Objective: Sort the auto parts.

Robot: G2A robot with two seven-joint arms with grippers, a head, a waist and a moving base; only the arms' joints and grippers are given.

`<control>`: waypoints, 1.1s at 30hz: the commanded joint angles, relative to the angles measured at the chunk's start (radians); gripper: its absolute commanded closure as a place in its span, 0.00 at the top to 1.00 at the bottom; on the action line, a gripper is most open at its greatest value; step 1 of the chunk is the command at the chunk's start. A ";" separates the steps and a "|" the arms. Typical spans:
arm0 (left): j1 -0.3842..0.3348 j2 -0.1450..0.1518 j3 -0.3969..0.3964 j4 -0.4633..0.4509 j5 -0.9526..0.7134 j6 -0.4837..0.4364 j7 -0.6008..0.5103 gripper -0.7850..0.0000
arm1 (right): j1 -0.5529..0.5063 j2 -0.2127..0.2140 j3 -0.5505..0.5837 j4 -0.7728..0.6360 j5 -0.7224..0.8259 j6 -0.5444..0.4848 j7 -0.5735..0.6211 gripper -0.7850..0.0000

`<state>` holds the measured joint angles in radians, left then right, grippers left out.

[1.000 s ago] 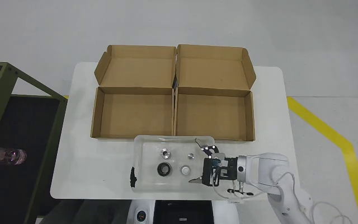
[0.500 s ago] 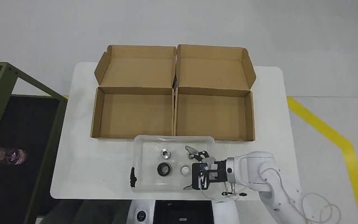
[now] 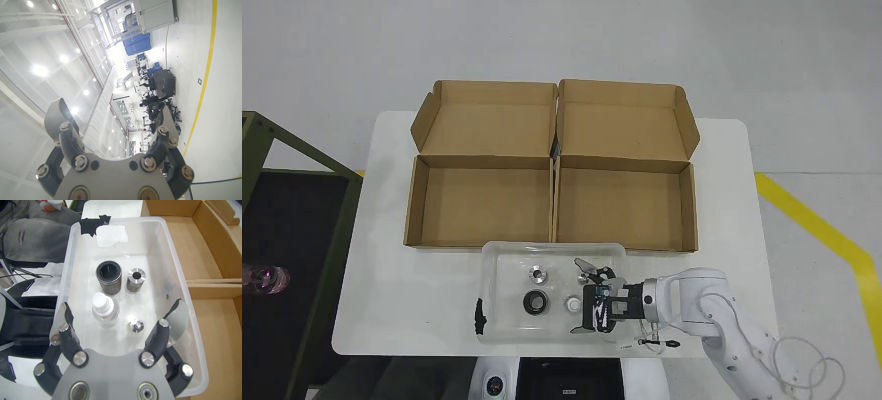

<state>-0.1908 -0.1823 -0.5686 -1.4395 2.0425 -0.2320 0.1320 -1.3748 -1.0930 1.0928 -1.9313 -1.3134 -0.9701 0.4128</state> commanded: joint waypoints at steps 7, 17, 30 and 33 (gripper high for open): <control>0.000 0.000 0.000 0.000 0.000 0.000 0.000 1.00 | 0.014 0.003 -0.025 0.028 -0.006 0.004 -0.003 0.69; 0.000 0.000 0.000 0.000 0.000 0.000 0.000 1.00 | 0.033 0.007 -0.048 0.051 -0.012 0.006 -0.013 0.47; 0.000 0.000 0.000 0.000 0.000 0.000 0.000 1.00 | 0.050 0.013 -0.071 0.040 -0.021 0.005 -0.039 0.08; 0.000 0.000 0.000 0.000 0.000 0.000 0.000 1.00 | 0.048 0.016 -0.069 0.028 -0.019 0.001 -0.051 0.00</control>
<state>-0.1908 -0.1823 -0.5686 -1.4395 2.0425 -0.2320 0.1320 -1.3259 -1.0783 1.0232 -1.8995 -1.3334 -0.9680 0.3660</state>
